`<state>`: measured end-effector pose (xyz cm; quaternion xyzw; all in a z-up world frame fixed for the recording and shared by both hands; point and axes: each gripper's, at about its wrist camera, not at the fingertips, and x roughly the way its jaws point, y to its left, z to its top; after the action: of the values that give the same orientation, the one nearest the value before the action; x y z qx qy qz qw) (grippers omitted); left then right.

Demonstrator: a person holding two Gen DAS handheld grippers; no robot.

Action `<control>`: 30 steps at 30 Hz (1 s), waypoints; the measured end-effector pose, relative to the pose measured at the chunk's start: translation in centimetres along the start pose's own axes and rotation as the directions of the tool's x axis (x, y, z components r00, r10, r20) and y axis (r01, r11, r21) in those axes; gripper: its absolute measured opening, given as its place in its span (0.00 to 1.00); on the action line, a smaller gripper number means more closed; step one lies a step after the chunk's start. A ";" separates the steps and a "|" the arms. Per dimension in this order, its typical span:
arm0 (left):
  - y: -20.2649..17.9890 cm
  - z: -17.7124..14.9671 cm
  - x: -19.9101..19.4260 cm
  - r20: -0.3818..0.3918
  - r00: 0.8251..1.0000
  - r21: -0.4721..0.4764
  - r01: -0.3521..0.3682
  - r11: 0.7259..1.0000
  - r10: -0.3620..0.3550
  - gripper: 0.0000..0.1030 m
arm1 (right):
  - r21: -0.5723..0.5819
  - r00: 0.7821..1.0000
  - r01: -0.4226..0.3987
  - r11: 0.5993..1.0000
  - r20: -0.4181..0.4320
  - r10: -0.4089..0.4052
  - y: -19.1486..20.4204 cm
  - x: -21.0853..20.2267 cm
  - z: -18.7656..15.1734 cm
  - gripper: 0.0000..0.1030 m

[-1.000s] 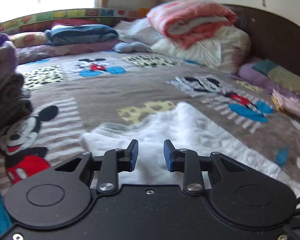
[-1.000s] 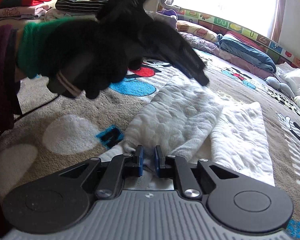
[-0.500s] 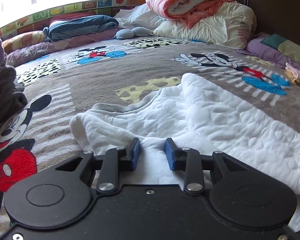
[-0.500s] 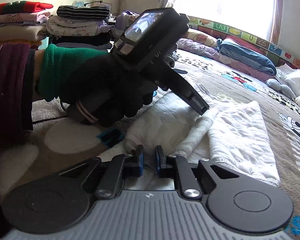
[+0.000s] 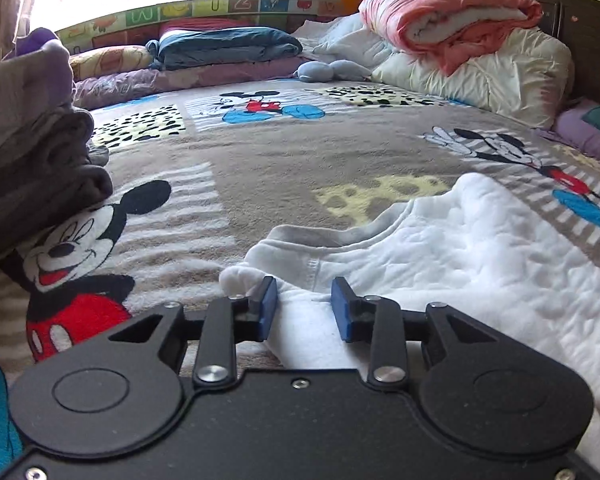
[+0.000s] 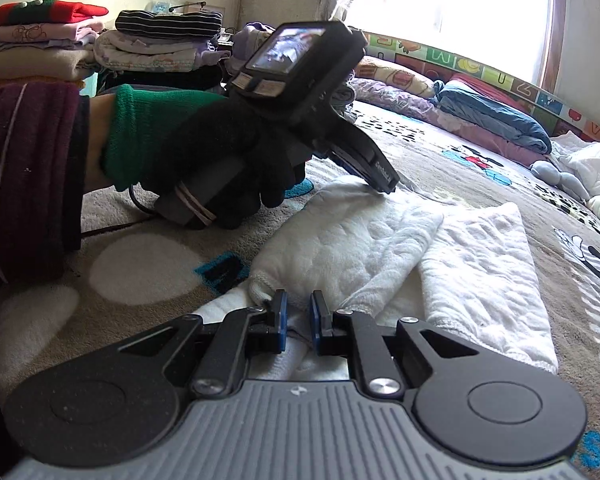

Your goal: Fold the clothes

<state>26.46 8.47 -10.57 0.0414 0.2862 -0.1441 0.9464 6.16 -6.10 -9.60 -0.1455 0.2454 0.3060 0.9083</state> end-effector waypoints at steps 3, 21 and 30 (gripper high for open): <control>0.1 0.2 -0.7 0.010 1.000 -0.013 -0.002 1.000 0.002 0.32 | -0.005 1.000 0.005 1.000 -0.003 -0.005 0.2 0.0 0.1 0.15; -5.6 -1.4 -2.5 -0.011 0.997 0.153 0.077 0.985 -0.077 0.42 | -0.029 1.000 0.025 0.999 0.003 -0.025 0.5 0.1 0.0 0.15; -3.0 0.2 -7.0 0.060 0.990 -0.035 0.131 0.991 -0.129 0.41 | -0.039 0.999 0.020 0.999 -0.025 -0.021 0.7 -0.8 1.1 0.15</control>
<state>20.13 7.29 -6.47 -0.0001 0.2638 -0.2010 0.9434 5.59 -5.51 -8.36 -0.1697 0.2492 0.2994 0.9052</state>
